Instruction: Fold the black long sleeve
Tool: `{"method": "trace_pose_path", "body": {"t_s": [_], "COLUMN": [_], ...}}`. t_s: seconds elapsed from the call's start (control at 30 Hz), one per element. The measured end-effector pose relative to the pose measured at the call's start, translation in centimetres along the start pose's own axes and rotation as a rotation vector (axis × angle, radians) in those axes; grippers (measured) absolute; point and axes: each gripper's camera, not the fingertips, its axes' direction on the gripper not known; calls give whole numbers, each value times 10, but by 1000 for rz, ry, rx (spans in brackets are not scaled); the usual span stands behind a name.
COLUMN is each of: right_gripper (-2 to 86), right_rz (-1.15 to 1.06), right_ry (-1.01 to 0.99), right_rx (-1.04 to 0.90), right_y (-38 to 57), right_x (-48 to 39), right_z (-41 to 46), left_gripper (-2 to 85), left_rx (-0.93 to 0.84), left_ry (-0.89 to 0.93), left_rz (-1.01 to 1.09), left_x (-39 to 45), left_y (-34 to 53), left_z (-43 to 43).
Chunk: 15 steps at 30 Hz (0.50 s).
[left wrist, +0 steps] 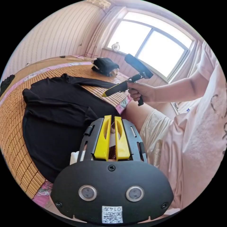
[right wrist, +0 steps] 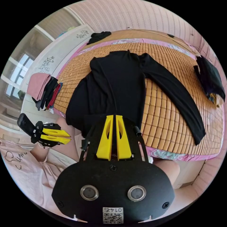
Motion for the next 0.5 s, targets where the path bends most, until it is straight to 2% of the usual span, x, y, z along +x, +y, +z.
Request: {"method": "trace_pose_path", "body": {"t_s": [0.07,0.2,0.4,0.5], "right_gripper": [31,53,72,112], "right_rz": [57,26,-232,-374], "right_ry": [-34,-73,10,11], "right_rx": [7,25,39,-21], "right_y": [18,25,17,8], "right_x": [16,15,-33,-63], "right_z": [3,5,19,43], "left_gripper": [43,51,52,51], "left_rx": [-103,-121,-149,-153], "left_ry": [-6,-48,-174,-223], "left_rz": [18,-36,-151,-210], "left_x": [8,5,-21,-41], "left_y": [-13,-31,-54,-66], "left_z": [25,36,55,67]}}
